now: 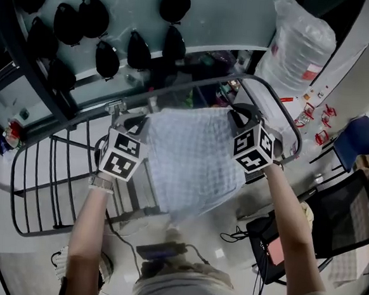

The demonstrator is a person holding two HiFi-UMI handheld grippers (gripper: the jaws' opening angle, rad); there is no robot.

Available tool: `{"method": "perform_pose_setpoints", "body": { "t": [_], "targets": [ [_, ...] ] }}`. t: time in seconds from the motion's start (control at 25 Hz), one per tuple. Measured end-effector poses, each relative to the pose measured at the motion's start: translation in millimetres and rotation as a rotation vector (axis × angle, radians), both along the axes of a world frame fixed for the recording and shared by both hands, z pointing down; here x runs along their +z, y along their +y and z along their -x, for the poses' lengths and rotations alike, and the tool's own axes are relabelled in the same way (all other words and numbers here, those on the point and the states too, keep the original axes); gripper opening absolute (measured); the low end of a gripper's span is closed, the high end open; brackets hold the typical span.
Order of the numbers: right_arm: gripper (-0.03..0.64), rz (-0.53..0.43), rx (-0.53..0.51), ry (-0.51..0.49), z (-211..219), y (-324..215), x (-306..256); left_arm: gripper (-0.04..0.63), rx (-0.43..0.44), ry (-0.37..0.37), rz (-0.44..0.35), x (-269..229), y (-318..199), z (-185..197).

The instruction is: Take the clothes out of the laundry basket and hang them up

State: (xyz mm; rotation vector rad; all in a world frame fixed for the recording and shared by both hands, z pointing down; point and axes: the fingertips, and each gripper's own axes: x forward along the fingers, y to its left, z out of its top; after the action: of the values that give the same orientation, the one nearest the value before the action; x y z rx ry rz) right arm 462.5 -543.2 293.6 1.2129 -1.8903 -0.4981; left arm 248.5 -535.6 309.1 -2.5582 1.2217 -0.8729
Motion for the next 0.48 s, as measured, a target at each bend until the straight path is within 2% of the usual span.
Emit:
{"method": "perform_pose_setpoints", "body": {
  "t": [0.28, 0.48],
  "targets": [
    [0.021, 0.05, 0.002, 0.015, 17.6, -92.8, 19.2, 0.005, -0.027, -0.026, 0.018, 8.2, -88.9, 19.9],
    [0.021, 0.06, -0.013, 0.074, 36.0, -158.7, 27.6, 0.005, -0.075, -0.07, -0.005, 10.3, -152.6, 40.8]
  ]
}}
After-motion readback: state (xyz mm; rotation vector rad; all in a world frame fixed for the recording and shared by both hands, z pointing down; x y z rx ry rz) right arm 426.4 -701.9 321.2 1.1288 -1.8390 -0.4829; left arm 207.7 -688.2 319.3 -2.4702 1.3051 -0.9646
